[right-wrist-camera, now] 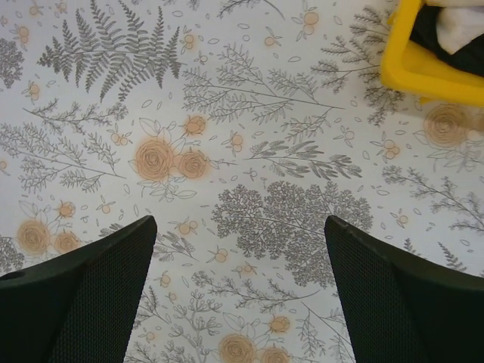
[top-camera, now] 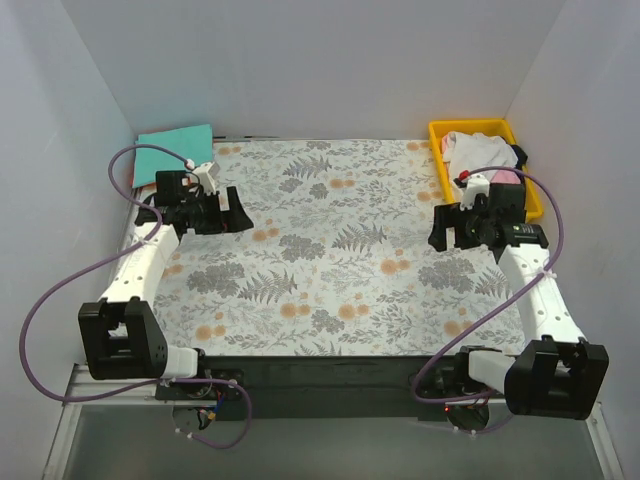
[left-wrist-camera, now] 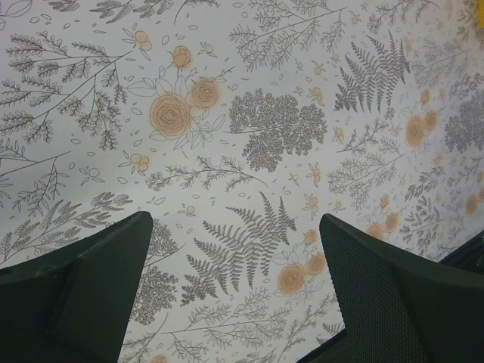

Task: Fold and stack the t-shirts
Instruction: Grab the tshirt from the pile

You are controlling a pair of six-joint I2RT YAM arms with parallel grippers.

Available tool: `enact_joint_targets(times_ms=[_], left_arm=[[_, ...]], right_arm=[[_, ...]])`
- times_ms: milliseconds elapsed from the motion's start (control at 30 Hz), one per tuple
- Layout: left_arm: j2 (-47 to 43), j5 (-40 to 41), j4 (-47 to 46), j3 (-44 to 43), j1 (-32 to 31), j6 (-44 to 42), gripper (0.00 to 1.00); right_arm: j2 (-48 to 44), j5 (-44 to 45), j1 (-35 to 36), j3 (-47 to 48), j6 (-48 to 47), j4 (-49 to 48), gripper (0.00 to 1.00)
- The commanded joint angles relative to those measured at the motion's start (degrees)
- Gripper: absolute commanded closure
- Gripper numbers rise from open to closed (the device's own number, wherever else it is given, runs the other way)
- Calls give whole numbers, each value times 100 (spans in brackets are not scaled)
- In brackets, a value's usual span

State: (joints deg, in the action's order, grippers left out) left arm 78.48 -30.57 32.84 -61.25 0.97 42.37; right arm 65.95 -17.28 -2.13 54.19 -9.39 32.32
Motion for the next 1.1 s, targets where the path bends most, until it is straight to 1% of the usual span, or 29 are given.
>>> enact_joint_targets(times_ms=[0,33,67,100,167,200,233,267,300,333,367,400,433,633,767,900,1067], left_arm=[[-219,-63,-146,-281,-9,245,7],[-175,-107,-146,-395,-9,263,7],[-149,-342,-112,-440,-9,315,7],[-131,-449,-111,-475,-18,377,7],[-131,-686,-102,-501,-9,491,7],[-131,-835,-111,-493,-18,552,7],[-166,-846,-129,-501,-9,588,7],[-166,-828,-172,-493,-9,588,7],[-166,-750,-181,-501,-18,553,7],[-123,-740,-173,-528,-18,483,7],[-87,-731,-94,-615,-18,413,6],[-52,-688,-67,-642,-9,386,6],[44,-592,-24,-703,-9,386,6],[414,-459,231,-818,-18,334,6],[554,-214,626,-879,-18,-78,6],[669,-37,952,-1011,-9,-334,6],[809,191,1207,-1073,-18,-457,5]], right_arm=[[205,512,11,931,-98,-314,2],[320,637,11,1153,-185,-279,2],[461,742,11,1381,-273,-209,2],[749,1048,2,1653,-379,-182,1],[1102,1375,-33,2391,-677,-138,2],[1487,1559,-94,2620,-783,-94,1],[1691,1604,-277,3092,-845,-76,2],[1902,1605,-410,3323,-880,-41,2],[2365,1553,-524,3561,-898,11,2],[2622,1587,-699,3841,-916,151,2],[3068,1648,-779,4244,-933,178,2],[3273,1666,-850,4440,-925,179,2],[3666,1640,-972,4729,-942,205,2],[4802,1438,-1079,5609,-863,231,2],[5558,1438,-1079,6102,-688,223,2],[6025,1306,-1079,6628,-600,187,2],[6534,1113,-1053,7297,-433,117,2]])
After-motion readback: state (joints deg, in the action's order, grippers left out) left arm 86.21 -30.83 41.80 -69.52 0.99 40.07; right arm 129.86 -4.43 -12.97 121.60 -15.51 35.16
